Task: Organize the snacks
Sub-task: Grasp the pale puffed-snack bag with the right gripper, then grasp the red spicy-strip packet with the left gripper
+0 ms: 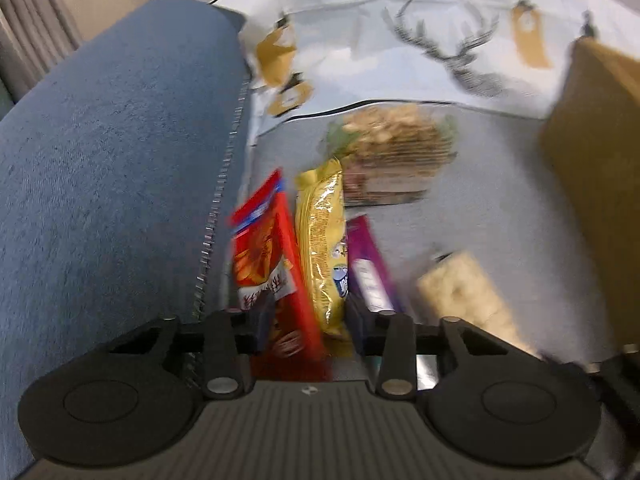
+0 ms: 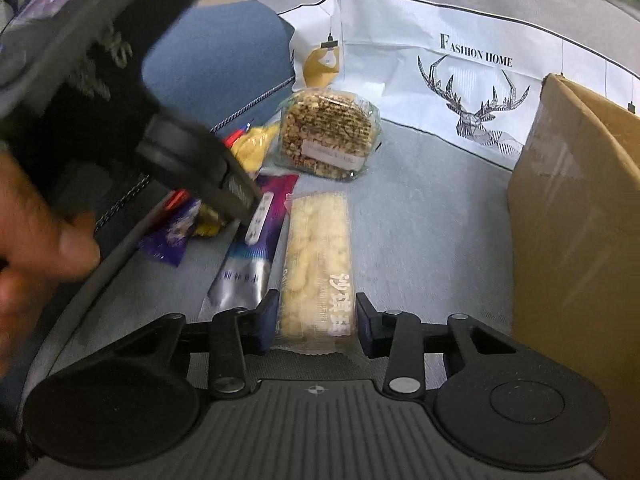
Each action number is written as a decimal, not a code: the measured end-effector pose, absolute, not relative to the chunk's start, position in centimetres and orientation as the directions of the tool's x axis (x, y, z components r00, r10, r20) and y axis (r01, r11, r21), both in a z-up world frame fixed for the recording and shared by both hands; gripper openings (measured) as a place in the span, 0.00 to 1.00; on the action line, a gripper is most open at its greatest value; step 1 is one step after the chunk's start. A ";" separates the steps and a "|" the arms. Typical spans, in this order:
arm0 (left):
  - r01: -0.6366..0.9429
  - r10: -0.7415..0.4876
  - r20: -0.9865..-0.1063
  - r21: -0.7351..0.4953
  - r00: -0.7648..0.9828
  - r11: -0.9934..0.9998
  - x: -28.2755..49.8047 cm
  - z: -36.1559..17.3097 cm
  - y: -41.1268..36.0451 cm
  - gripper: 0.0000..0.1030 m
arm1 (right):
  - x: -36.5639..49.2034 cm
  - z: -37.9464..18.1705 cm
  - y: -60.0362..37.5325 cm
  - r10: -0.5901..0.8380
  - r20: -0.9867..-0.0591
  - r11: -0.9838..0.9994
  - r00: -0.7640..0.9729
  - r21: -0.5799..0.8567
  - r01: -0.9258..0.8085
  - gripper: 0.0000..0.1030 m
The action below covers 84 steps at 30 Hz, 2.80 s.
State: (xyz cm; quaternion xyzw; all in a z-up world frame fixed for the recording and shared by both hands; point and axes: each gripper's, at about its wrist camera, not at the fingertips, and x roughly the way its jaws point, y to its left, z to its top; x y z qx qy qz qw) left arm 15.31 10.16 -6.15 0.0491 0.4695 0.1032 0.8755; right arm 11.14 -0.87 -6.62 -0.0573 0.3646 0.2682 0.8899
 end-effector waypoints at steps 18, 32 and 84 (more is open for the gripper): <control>-0.143 -0.019 -0.789 -0.135 0.615 0.980 9.3 -2.6 11.0 0.31 | 2.5 -5.3 -4.9 0.417 -0.761 0.825 0.496 0.090 -0.557 0.40; -0.340 0.106 -0.920 -0.031 0.376 0.940 12.6 -6.2 13.5 0.70 | 4.1 -5.6 -4.3 0.454 -0.733 0.816 0.506 0.115 -0.566 0.51; -0.299 -0.034 -0.934 -0.149 0.356 0.943 12.1 -6.6 13.2 0.77 | 5.2 -6.6 -4.1 0.441 -0.730 0.836 0.522 0.123 -0.534 0.41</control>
